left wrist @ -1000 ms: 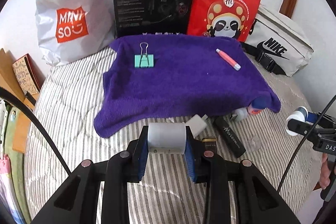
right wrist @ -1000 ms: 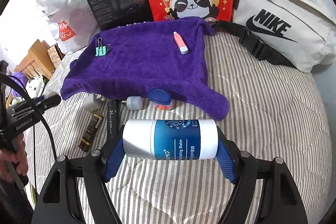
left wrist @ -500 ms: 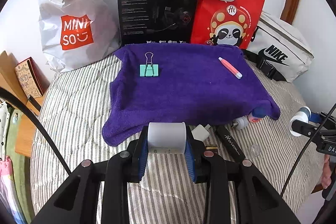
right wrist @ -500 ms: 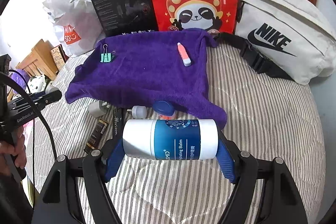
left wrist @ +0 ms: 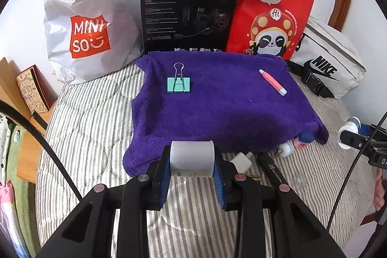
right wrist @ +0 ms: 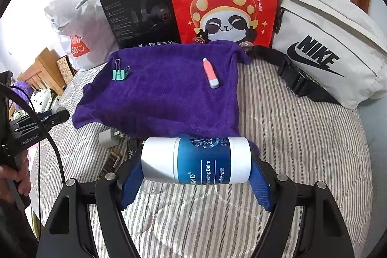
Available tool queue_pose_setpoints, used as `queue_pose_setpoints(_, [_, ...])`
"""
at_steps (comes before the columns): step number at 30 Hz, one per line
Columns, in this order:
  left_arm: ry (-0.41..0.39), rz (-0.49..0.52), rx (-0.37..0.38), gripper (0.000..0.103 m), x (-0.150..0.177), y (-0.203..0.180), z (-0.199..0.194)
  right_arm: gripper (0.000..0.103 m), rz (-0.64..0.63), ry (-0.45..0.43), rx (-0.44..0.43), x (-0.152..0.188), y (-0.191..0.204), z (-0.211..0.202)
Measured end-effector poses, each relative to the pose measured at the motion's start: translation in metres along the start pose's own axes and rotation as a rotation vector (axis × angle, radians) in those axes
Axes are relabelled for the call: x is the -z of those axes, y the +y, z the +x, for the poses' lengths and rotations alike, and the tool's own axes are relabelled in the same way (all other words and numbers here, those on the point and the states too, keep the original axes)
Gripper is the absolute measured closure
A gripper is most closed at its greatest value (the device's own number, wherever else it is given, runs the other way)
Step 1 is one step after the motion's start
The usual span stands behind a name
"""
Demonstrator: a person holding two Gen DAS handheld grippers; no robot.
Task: Organize rigid objects
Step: 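Lift the balm bottle toward the purple towel while the left tool holds the white cylinder, then lower the balm bottle onto the purple towel and open the right tool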
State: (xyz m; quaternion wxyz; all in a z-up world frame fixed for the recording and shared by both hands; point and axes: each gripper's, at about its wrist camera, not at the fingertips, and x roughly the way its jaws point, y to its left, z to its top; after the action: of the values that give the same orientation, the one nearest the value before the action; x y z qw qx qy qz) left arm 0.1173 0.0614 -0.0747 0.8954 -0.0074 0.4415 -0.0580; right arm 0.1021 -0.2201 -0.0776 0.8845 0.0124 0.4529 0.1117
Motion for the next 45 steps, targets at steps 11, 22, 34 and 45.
queue_pose_setpoints(11, [0.017, -0.031, 0.004, 0.074, -0.015, 0.018, 0.025, 0.027, 0.024, 0.021, 0.003, -0.033, -0.013, 0.039])
queue_pose_setpoints(22, [0.033, -0.043, 0.002, 0.074, -0.025, 0.032, 0.046, 0.027, -0.005, 0.073, 0.023, -0.064, -0.004, 0.097])
queue_pose_setpoints(34, [0.022, -0.078, 0.014, 0.074, -0.030, 0.046, 0.050, 0.027, -0.051, 0.090, 0.053, -0.079, 0.010, 0.122])
queue_pose_setpoints(45, [0.032, -0.065, 0.027, 0.074, -0.029, 0.043, 0.057, 0.027, -0.066, 0.143, 0.085, -0.079, 0.019, 0.153])
